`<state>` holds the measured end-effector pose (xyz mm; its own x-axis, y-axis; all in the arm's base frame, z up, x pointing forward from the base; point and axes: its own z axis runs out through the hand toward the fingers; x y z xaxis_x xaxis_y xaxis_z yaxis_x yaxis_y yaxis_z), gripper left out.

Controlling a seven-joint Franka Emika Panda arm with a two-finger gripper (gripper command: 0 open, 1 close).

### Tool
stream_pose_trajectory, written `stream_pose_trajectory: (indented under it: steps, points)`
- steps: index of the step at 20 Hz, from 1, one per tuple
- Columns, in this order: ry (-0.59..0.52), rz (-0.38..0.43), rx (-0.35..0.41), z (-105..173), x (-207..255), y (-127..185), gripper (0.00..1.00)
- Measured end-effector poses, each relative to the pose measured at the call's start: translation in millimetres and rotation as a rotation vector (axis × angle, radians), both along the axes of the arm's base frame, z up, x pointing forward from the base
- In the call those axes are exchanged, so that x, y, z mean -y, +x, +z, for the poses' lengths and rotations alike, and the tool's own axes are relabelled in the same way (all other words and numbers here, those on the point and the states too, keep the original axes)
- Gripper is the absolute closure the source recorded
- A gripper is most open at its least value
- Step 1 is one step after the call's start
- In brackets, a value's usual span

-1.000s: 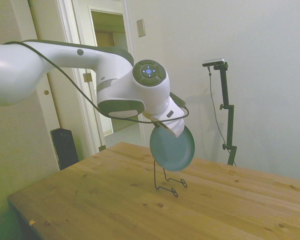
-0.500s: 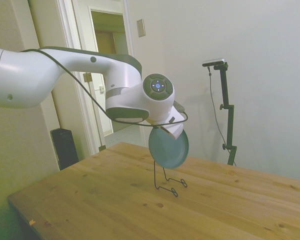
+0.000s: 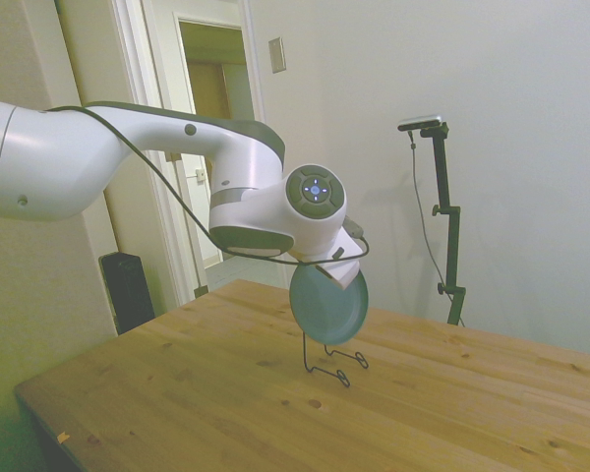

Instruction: Load the plate

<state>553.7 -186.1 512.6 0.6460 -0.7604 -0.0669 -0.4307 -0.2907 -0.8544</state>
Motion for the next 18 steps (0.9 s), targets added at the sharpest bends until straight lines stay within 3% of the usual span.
stream_pose_trajectory:
  steps: [10, 18]
  points:
    - [0.07, 0.012, 0.026, -15, 8, -7, 1.0]
    - [0.065, 0.014, 0.02, -32, 16, -4, 1.0]
